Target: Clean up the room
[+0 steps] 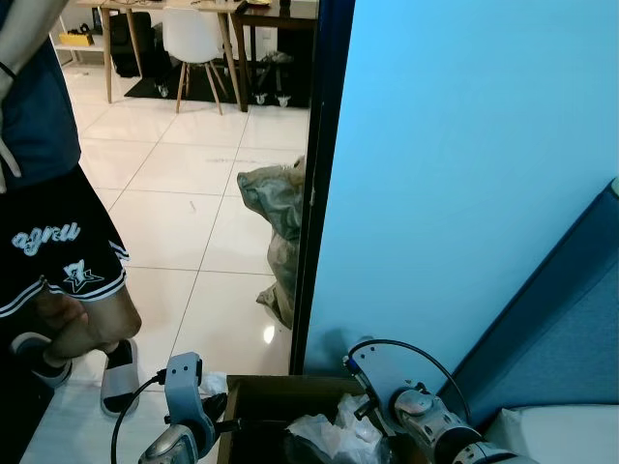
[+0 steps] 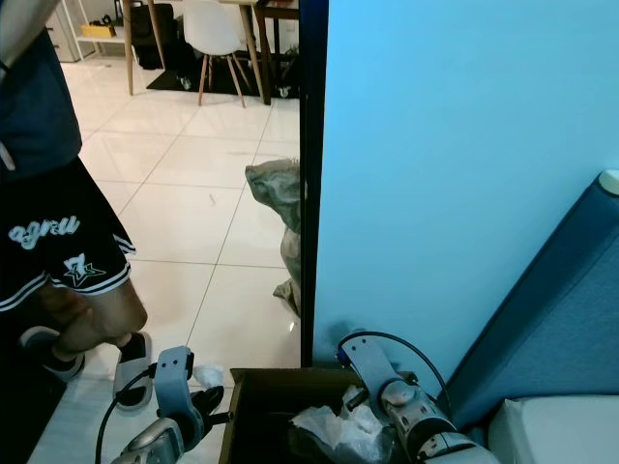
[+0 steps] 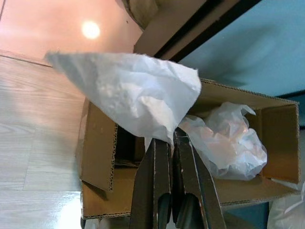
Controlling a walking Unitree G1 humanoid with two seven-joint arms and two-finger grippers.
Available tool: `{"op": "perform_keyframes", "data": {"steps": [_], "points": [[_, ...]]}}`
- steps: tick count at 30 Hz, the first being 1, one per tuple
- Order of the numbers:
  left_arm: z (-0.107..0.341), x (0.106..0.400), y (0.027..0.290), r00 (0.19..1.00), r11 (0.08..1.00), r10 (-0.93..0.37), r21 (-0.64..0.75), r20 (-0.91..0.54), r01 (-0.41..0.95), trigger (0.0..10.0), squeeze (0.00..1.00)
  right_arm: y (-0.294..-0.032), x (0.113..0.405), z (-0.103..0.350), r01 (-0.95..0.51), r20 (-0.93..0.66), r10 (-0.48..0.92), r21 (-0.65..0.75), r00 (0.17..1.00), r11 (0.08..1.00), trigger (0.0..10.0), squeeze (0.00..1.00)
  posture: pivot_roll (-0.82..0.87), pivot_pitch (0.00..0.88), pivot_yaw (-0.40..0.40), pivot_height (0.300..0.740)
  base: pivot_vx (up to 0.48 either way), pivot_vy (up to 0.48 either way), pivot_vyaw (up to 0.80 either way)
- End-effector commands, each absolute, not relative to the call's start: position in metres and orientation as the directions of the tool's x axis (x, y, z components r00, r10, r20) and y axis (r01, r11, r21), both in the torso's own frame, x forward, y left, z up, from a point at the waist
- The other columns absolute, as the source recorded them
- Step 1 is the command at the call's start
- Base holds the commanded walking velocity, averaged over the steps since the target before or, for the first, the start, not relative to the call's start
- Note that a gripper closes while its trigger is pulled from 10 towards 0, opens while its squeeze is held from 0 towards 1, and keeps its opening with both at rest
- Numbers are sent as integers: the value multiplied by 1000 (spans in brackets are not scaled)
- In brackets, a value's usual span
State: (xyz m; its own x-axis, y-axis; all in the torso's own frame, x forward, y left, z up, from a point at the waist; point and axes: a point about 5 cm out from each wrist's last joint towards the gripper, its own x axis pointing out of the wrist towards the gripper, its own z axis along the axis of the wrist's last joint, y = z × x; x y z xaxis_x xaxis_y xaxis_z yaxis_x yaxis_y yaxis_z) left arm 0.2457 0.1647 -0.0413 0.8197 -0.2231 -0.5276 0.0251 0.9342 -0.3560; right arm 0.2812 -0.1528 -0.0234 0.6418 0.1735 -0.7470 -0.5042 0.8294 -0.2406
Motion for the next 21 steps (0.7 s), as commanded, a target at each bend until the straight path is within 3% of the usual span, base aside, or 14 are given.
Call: {"op": "perform_keyframes", "data": {"steps": [1,2,3,4,5,17,18,19,20,21], "points": [[-41,245,166,822,937,-231,-346,-521,44,10000,0,-152,281,-24,-516,-752,167,-256,637,817,10000,0,9,133,-61,740,0,0,0],[-40,246,166,823,937,-233,-347,-517,47,10000,0,-152,282,-23,-517,-750,162,-267,642,813,10000,235,10,136,-60,740,0,0,0],[-40,246,166,825,936,-235,-348,-515,49,10000,0,-151,282,-23,-517,-748,160,-272,644,812,10000,580,11,136,-59,740,0,0,0],[-40,246,166,825,936,-235,-348,-515,49,10000,0,-151,282,-23,-517,-748,160,-272,644,812,10000,580,11,136,-59,740,0,0,0],[-39,247,165,826,936,-237,-347,-512,53,10000,0,-151,281,-24,-520,-748,157,-280,645,807,10000,1000,14,139,-58,740,0,0,0],[-32,257,160,837,933,-257,-349,-484,85,10000,0,-155,282,-23,-495,-739,141,-285,659,821,10000,1000,7,131,-49,740,0,0,0],[-29,260,159,843,930,-260,-356,-471,88,10000,0,-156,282,-23,-480,-739,136,-276,660,833,10000,820,3,122,-46,740,0,0,0],[-29,260,159,843,930,-260,-356,-471,88,10000,0,-156,282,-23,-480,-739,136,-276,660,833,10000,820,3,122,-46,740,0,0,0],[-26,264,159,850,925,-268,-368,-453,96,10000,0,-159,281,-24,-462,-739,129,-266,662,846,10000,0,2,118,-45,740,0,0,0],[-22,269,157,855,911,-293,-396,-429,114,10000,0,-163,280,-25,-435,-742,116,-251,660,865,10000,0,0,112,-44,740,0,0,0]]}}
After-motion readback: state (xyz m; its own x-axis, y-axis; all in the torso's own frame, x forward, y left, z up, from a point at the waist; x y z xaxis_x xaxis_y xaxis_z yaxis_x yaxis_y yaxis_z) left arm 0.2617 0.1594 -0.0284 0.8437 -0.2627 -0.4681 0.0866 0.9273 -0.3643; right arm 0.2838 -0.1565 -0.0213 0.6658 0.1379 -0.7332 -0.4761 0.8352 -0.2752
